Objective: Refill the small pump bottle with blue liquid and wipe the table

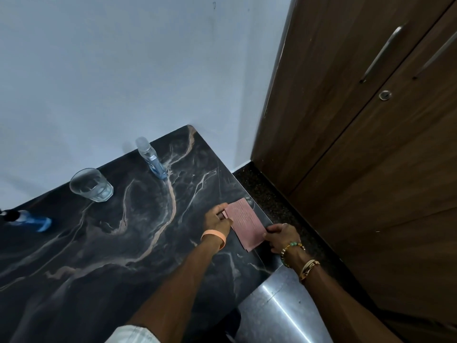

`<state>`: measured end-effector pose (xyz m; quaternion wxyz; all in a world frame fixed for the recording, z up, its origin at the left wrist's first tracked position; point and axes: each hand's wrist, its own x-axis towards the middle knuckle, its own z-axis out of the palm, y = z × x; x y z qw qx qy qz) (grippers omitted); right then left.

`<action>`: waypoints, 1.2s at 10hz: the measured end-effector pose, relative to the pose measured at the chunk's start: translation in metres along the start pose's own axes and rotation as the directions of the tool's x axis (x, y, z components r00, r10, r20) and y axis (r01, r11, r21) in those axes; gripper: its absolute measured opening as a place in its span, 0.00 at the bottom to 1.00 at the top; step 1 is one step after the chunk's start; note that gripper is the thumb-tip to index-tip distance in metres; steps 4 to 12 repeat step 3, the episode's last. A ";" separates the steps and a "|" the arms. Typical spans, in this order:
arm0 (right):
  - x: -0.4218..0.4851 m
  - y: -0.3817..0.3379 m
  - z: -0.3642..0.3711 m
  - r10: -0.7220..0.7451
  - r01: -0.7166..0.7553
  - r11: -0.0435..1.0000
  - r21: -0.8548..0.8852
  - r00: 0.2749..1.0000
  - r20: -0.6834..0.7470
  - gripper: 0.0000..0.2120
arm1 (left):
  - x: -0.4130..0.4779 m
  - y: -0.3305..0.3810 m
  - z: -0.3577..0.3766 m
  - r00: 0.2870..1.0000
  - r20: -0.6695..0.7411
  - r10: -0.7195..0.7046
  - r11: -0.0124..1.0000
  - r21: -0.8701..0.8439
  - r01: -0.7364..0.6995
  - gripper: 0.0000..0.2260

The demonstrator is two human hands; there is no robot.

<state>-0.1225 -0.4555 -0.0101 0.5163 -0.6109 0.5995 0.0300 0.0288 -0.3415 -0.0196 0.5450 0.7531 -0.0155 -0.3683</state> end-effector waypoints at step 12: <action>-0.001 -0.004 -0.010 -0.185 0.170 0.981 -0.088 0.962 -0.199 0.17 | -0.021 -0.014 -0.062 0.952 -0.026 0.304 0.848 0.463 -0.258 0.12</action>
